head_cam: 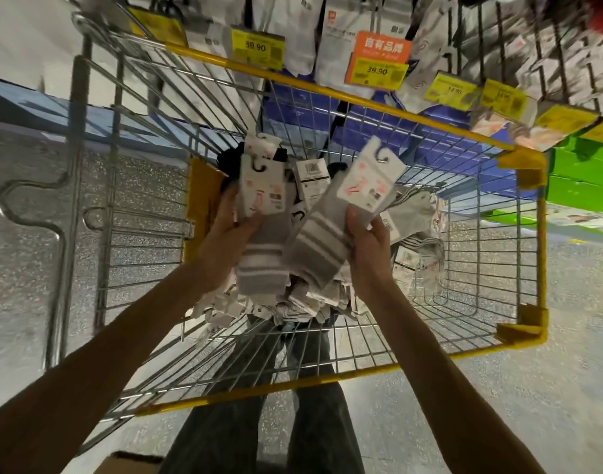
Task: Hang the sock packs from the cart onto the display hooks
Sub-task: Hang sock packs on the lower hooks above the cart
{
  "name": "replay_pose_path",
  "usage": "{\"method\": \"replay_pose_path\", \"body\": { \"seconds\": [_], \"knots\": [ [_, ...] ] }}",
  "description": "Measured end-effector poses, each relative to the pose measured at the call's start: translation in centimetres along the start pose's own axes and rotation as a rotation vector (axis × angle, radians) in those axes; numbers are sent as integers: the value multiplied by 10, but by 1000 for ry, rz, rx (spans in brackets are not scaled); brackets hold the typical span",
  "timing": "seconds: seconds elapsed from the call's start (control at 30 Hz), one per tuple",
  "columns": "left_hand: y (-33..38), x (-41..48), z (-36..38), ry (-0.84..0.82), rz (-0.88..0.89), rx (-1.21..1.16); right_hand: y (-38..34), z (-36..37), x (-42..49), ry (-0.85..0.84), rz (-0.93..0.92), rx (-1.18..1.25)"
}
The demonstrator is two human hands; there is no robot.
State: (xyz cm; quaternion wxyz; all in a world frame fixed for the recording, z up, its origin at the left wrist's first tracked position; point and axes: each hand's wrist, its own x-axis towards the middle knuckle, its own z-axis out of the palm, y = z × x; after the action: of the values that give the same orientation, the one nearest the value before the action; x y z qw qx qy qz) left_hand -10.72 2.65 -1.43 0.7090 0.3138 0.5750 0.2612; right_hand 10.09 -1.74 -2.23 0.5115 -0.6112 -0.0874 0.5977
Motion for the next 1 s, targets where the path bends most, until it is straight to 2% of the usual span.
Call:
{"method": "replay_pose_path", "body": {
  "seconds": [0.07, 0.13, 0.2, 0.27, 0.37, 0.4, 0.47, 0.5, 0.57, 0.67, 0.73, 0.8, 0.87, 1.0],
  "knots": [
    [-1, 3, -14, 128, 137, 99, -3, -7, 1, -79, 80, 170],
    [1, 4, -21, 144, 265, 207, -5, -9, 1, -160, 213, 237],
    [7, 1, -18, 112, 213, 202, -2, -5, -2, -218, 323, 250],
    [8, -2, -8, 52, 103, 161, 4, 5, -6, -262, 305, 119],
    [11, -7, 10, -27, -58, 85, 15, 30, -15, -355, 182, -195],
    [8, -6, 14, -22, -60, 85, 18, 38, -16, -398, 120, -289],
    [1, -4, 13, 105, 1, 43, 26, 48, -15, -458, -25, -473],
    [-1, -5, 9, 180, 31, 3, 31, 48, -12, -435, -83, -559],
    [-2, -6, -5, 264, 63, -54, 37, 40, -4, -283, -131, -705],
    [4, -5, -30, 356, 68, -24, 44, 8, 12, -40, -113, -903],
    [9, -2, -44, 361, 69, 6, 56, -19, 24, -59, -22, -1080],
    [11, 3, -53, 351, 44, 46, 73, -39, 31, -154, 130, -1203],
    [8, 10, -57, 343, -3, 68, 87, -41, 31, -222, 244, -1131],
    [-2, 17, -50, 304, -79, 65, 101, -10, 28, -258, 293, -912]
  ]
}}
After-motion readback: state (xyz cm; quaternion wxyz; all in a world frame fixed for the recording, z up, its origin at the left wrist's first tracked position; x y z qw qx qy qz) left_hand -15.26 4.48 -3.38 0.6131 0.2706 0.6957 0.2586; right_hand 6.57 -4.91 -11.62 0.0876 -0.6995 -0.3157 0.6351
